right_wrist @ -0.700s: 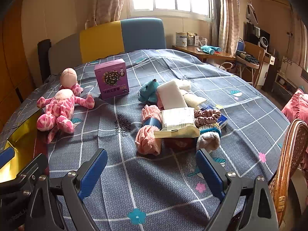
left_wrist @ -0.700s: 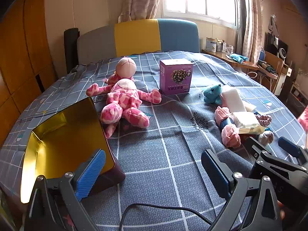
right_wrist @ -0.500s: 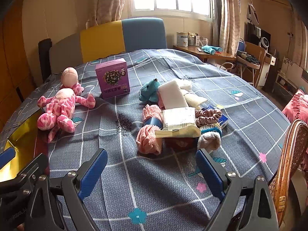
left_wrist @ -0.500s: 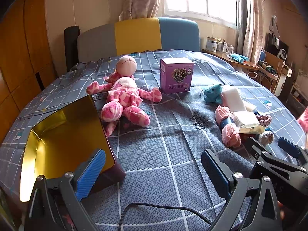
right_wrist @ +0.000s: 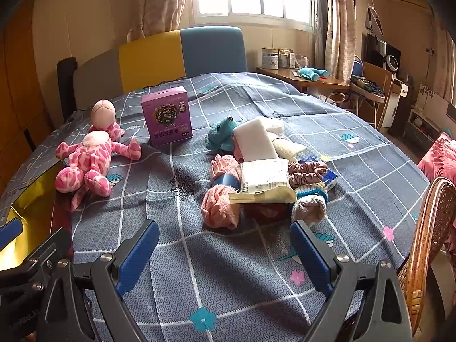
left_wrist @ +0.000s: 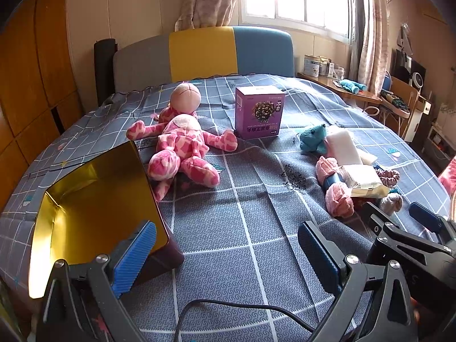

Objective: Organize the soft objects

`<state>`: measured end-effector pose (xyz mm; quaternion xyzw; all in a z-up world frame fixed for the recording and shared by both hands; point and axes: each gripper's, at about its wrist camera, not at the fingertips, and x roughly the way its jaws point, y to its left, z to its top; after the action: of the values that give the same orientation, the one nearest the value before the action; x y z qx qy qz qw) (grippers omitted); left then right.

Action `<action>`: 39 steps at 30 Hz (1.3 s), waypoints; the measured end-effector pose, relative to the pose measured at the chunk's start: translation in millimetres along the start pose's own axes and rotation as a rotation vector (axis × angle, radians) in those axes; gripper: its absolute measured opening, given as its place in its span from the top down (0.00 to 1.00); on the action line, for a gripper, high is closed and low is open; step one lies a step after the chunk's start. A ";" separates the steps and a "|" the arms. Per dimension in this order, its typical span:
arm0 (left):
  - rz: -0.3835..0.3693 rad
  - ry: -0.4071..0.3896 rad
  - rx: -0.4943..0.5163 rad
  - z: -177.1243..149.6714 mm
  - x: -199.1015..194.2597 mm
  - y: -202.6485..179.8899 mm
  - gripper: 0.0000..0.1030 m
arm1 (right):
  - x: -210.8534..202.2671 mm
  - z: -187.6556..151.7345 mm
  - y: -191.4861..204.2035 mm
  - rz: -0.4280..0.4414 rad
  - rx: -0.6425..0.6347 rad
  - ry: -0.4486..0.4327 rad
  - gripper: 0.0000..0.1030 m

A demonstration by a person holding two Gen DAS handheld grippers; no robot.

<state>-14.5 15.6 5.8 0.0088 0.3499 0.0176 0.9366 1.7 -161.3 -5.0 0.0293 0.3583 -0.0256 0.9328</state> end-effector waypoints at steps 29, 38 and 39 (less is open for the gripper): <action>-0.022 0.013 0.022 1.0 1.4 -8.6 0.02 | 3.9 3.7 -9.3 -0.006 0.021 0.003 0.08; -0.035 0.021 0.026 3.4 4.9 -12.3 0.00 | 6.8 10.5 -25.8 -0.029 0.050 -0.002 0.08; -0.039 0.023 0.029 3.6 5.5 -13.0 0.00 | 6.7 12.8 -28.8 -0.032 0.053 -0.003 0.08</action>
<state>-7.6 2.9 4.5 0.0154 0.3611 -0.0055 0.9324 13.3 -191.1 -1.1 0.0482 0.3567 -0.0500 0.9316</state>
